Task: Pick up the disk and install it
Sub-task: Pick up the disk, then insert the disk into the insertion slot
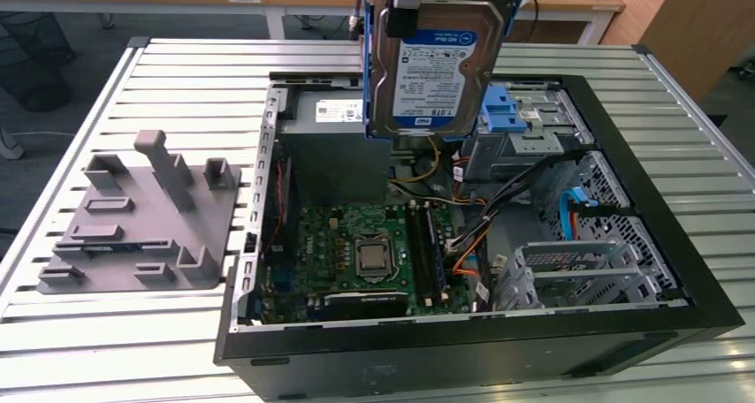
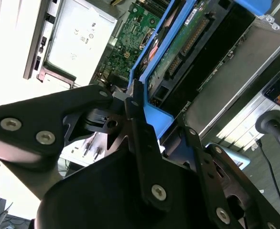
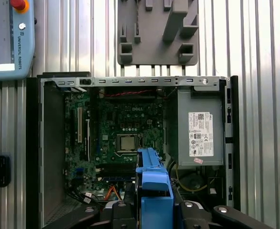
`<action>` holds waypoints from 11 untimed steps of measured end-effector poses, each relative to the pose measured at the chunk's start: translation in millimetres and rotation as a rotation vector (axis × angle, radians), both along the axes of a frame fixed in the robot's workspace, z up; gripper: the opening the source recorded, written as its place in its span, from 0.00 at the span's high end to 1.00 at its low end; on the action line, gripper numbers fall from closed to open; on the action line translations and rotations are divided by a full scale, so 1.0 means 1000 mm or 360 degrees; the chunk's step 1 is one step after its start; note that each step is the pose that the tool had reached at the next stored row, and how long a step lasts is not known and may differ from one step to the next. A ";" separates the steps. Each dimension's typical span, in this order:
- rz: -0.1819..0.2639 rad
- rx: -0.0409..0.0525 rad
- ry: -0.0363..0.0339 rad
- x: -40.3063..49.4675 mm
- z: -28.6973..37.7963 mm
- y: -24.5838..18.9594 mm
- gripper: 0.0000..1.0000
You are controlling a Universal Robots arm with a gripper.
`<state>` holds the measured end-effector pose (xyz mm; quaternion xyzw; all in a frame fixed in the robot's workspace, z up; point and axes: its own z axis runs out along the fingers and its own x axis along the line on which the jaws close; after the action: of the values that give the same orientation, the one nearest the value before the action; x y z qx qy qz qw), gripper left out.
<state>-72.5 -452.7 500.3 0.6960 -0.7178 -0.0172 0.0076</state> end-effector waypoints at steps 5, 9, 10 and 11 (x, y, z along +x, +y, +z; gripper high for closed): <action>0.0000 0.0000 0.0000 0.0000 -0.0002 0.0000 0.64; 0.0000 0.0000 0.0000 0.0000 -0.0011 0.0000 0.64; 0.0000 0.0000 0.0000 0.0000 -0.0011 -0.0001 0.64; 0.0000 0.0000 0.0000 0.0000 -0.0011 -0.0003 0.64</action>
<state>-72.5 -453.0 499.2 0.6959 -0.7178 -0.0172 0.0076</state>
